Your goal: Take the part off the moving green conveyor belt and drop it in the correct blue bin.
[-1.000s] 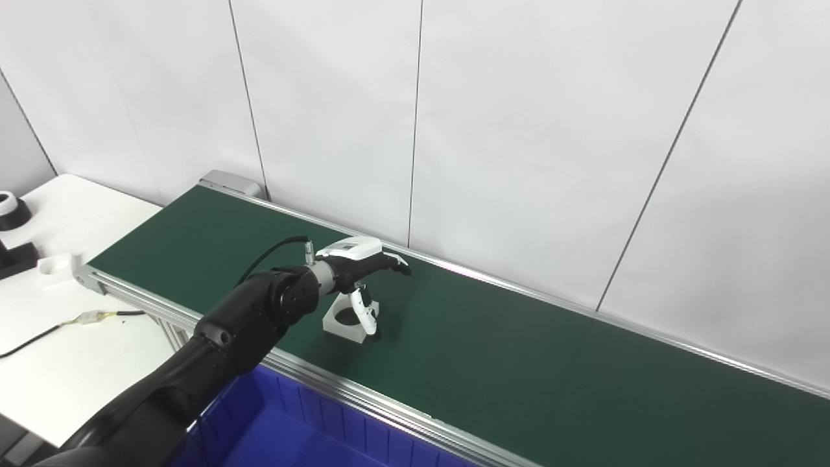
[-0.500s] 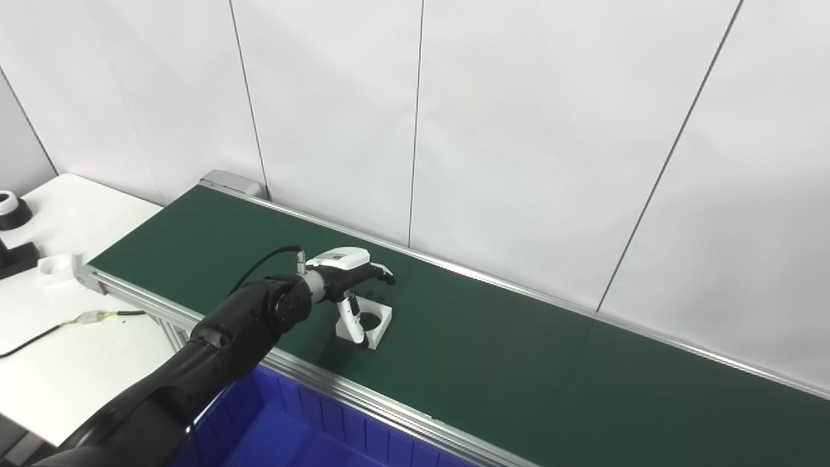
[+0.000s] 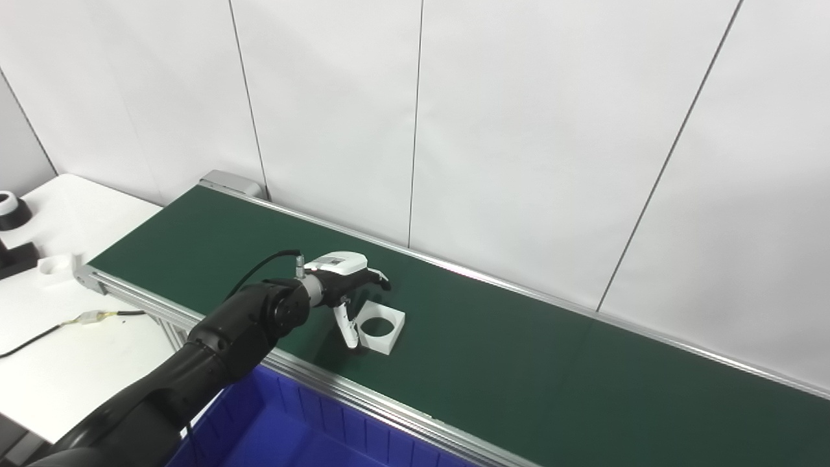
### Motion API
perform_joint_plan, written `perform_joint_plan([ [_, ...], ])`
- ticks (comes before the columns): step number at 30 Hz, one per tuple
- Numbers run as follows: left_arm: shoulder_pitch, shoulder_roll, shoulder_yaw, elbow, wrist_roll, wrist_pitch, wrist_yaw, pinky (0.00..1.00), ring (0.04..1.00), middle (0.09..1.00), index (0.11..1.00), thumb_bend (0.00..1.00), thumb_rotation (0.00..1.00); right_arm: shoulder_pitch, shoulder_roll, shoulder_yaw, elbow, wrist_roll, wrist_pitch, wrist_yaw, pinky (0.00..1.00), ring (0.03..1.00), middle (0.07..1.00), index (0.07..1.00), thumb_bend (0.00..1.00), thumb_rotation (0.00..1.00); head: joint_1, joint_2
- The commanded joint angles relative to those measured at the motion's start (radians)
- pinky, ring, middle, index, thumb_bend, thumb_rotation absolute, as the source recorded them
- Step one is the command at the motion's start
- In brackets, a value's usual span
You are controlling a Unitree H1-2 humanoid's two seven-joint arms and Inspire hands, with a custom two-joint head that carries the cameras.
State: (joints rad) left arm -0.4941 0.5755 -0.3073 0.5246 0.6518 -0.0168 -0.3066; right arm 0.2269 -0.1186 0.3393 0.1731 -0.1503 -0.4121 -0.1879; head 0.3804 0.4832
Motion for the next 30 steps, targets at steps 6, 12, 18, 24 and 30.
perform_joint_plan([
  [6, 0.005, 0.018, -0.024, -0.052, 0.03, 0.012, 0.018, 0.92, 0.897, 0.883, 0.832, 0.93, 0.05, -0.004, -0.001, -0.001, -0.032, -0.007, -0.057, -0.004, 0.72, 0.786, 0.839, 0.914, 0.49, 0.86, 0.001, 0.004],
  [12, 0.047, -0.024, -0.051, -0.032, 0.037, -0.061, 0.114, 0.87, 0.849, 0.835, 0.796, 0.91, 0.01, -0.004, 0.001, -0.002, -0.034, -0.01, -0.057, -0.004, 0.72, 0.784, 0.84, 0.917, 0.48, 0.85, -0.004, 0.006],
  [18, 0.063, -0.069, -0.081, 0.022, 0.065, -0.119, 0.238, 0.8, 0.792, 0.804, 0.769, 0.88, 0.02, -0.007, 0.003, -0.001, -0.032, -0.013, -0.058, -0.005, 0.71, 0.777, 0.836, 0.916, 0.47, 0.84, -0.009, 0.003],
  [24, 0.054, -0.104, -0.113, 0.06, 0.089, -0.129, 0.314, 0.76, 0.763, 0.773, 0.787, 0.84, 0.07, -0.006, 0.004, -0.002, -0.034, -0.012, -0.058, -0.003, 0.71, 0.775, 0.833, 0.914, 0.49, 0.84, -0.015, 0.006],
  [30, 0.027, -0.121, -0.118, 0.055, 0.076, -0.121, 0.303, 0.77, 0.779, 0.779, 0.786, 0.84, 0.11, -0.007, 0.004, -0.002, -0.032, -0.012, -0.058, -0.004, 0.71, 0.775, 0.833, 0.911, 0.5, 0.84, -0.015, 0.005],
])
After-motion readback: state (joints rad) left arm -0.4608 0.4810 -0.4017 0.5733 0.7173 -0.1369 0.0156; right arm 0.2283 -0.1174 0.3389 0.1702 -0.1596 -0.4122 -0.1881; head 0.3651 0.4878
